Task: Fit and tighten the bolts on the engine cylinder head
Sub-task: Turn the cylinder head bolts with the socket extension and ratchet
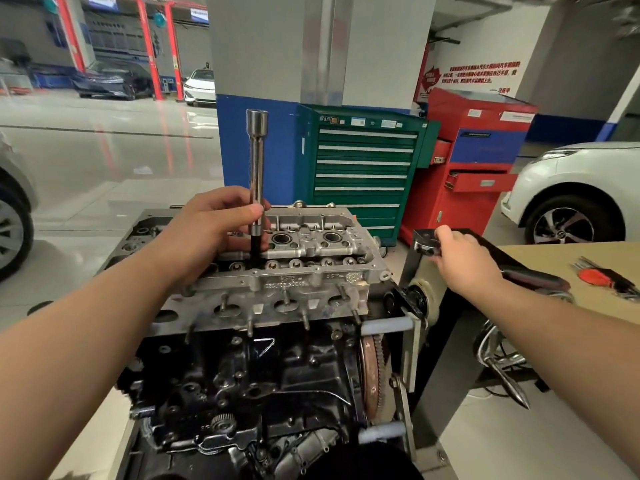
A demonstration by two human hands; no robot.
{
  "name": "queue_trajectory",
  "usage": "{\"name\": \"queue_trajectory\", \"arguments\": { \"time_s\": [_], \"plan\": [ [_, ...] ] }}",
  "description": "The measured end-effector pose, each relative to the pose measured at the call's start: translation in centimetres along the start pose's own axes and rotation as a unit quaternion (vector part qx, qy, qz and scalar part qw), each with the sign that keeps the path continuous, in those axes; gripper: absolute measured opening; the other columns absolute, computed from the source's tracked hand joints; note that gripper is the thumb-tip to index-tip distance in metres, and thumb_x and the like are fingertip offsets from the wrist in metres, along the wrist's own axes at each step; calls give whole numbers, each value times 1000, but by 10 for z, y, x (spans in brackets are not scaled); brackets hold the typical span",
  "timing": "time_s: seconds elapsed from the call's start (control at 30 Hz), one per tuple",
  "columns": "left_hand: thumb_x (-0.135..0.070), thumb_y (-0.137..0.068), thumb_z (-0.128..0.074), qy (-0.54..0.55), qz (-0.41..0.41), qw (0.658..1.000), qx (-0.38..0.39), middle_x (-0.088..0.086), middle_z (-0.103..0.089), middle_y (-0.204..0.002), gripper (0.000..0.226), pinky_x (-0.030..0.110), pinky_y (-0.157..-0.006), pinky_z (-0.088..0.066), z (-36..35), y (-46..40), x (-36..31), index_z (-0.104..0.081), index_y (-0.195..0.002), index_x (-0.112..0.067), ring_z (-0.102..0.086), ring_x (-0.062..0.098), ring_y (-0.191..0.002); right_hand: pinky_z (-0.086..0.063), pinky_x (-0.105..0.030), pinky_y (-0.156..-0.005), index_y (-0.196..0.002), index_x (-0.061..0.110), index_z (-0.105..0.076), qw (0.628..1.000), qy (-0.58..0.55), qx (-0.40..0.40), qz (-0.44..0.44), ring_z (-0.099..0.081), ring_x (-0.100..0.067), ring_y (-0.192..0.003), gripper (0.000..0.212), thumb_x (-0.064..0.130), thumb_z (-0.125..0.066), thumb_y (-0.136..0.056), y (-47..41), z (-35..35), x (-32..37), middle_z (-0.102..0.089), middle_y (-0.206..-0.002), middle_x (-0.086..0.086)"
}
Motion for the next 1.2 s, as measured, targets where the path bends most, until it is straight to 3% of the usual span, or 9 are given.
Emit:
{"name": "queue_trajectory", "arguments": {
  "time_s": [0.07, 0.17, 0.27, 0.4, 0.5, 0.63, 0.77, 0.9, 1.2],
  "plan": [
    [-14, -102, -62, -6, -2, 1000, -1, 17, -72, -100, 13, 57, -89, -62, 1, -1, 0, -75, -99, -10, -70, 46, -96, -50, -49, -75, -112, 13, -45, 999, -32, -13, 26, -55, -35, -94, 22, 30, -55, -104, 0, 7, 10, -63, -102, -13],
    [-14, -102, -62, -8, -4, 1000, -2, 18, -71, -100, 15, 56, -89, -62, 1, -1, 0, -76, -97, -12, -70, 49, -98, -46, -42, -68, -115, 15, -50, 985, -163, -57, -24, -55, -31, -80, 22, 35, -52, -105, -11, 45, 16, -63, -94, -10],
    [-14, -102, -62, -4, 4, 1000, -1, 20, -71, -103, 14, 46, -84, -64, 0, 0, 0, -74, -103, -7, -68, 51, -102, -43, -36, -68, -97, 18, -60, 949, -306, -56, -44, -58, -25, -74, 36, 52, -51, -103, -33, 102, 47, -68, -85, -3],
    [-17, -103, -63, 4, 29, 1000, 0, 11, -72, -102, 14, 38, -80, -63, -1, 3, 1, -74, -105, -7, -71, 48, -103, -35, -26, -46, -98, 19, -68, 881, -467, 79, -7, -45, -16, -47, 66, 80, -45, -87, -44, 171, 131, -60, -61, 0],
    [-18, -103, -63, 2, 26, 1000, 6, 9, -72, -97, 14, 35, -80, -62, -3, 5, -2, -73, -105, -8, -73, 41, -97, -31, -24, -41, -97, 17, -71, 879, -438, 158, 104, -39, -15, -44, 82, 91, -41, -80, -33, 213, 201, -52, -58, -2],
    [-19, -103, -64, 2, 22, 999, 26, 7, -71, -96, 13, 34, -83, -61, -6, 7, -4, -74, -99, -11, -72, 32, -93, -26, -25, -45, -106, 8, -68, 873, -396, 185, 215, -34, -18, -47, 86, 86, -41, -87, -17, 241, 267, -48, -62, -6],
    [-17, -103, -64, 15, 17, 999, 27, 7, -70, -95, 14, 33, -81, -61, -6, 7, -6, -73, -106, -7, -70, 29, -90, -23, -26, -46, -82, 15, -66, 879, -366, 214, 218, -29, -21, -53, 74, 86, -45, -86, -15, 245, 288, -43, -68, -10],
    [-14, -102, -65, 22, 20, 999, 29, 8, -70, -97, 13, 35, -82, -62, -7, 7, -6, -75, -107, -9, -70, 28, -91, -23, -23, -43, -52, 26, -62, 885, -364, 217, 195, -26, -18, -43, 72, 89, -45, -83, -21, 252, 287, -41, -53, -1],
    [-14, -99, -69, 14, 17, 1000, 20, 25, -69, -110, 12, 29, -78, -62, -4, 7, -5, -76, -107, -9, -73, 27, -92, -24, -23, -41, -57, 26, -65, 898, -328, 230, 183, -26, -17, -40, 71, 92, -48, -79, -32, 251, 290, -41, -51, 1]
  ]
}}
Point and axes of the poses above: each hand's wrist, its own y-axis away from the middle knuckle, its own z-axis out of the back of the hand, x = y × z, the point moved 10 cm from there along -y, towards the middle knuckle
